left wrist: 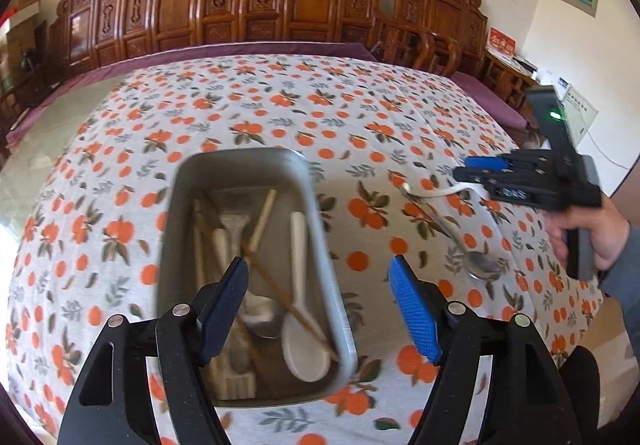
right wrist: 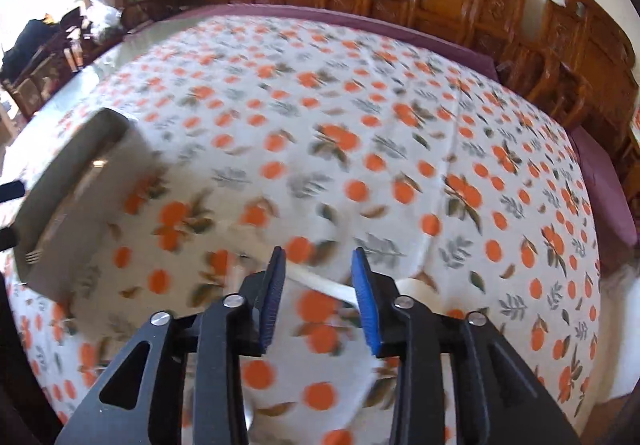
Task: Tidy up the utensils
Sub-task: 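Grasp the white plastic spoon handle with the right tool while the left moves to the metal spoon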
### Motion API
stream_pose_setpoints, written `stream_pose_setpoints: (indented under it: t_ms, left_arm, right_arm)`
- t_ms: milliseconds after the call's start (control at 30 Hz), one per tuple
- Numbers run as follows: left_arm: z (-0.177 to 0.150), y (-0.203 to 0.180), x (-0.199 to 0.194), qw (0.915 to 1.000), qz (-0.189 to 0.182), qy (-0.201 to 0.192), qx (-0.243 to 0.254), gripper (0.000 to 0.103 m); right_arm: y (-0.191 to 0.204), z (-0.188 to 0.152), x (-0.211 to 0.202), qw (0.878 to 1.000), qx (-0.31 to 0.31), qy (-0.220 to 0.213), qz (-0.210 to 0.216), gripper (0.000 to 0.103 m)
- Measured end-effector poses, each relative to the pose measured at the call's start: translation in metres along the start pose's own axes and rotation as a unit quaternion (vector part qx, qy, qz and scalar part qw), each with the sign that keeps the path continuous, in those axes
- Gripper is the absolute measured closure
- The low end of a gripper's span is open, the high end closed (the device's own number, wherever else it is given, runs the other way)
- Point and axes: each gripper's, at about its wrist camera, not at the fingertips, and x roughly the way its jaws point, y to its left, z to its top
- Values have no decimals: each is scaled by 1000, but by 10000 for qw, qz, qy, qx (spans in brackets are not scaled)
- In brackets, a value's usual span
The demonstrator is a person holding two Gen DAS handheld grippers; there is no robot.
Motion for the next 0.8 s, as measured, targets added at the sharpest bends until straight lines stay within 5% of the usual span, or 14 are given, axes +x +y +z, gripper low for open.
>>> stream_pose_setpoints:
  t_ms: [267, 667, 800]
  left_arm:
    - [-7, -33, 12, 9994, -156, 125, 271, 33]
    - [-15, -57, 18, 9983, -276, 238, 460, 33]
    - [-18, -60, 19, 9984, -247, 255, 447, 33]
  right_arm:
    - [-35, 1, 20, 9978, 314, 421, 392, 51]
    - [-18, -27, 17, 9902, -313, 1219, 598, 51]
    - [-13, -31, 16, 9908, -395, 1173, 544, 57]
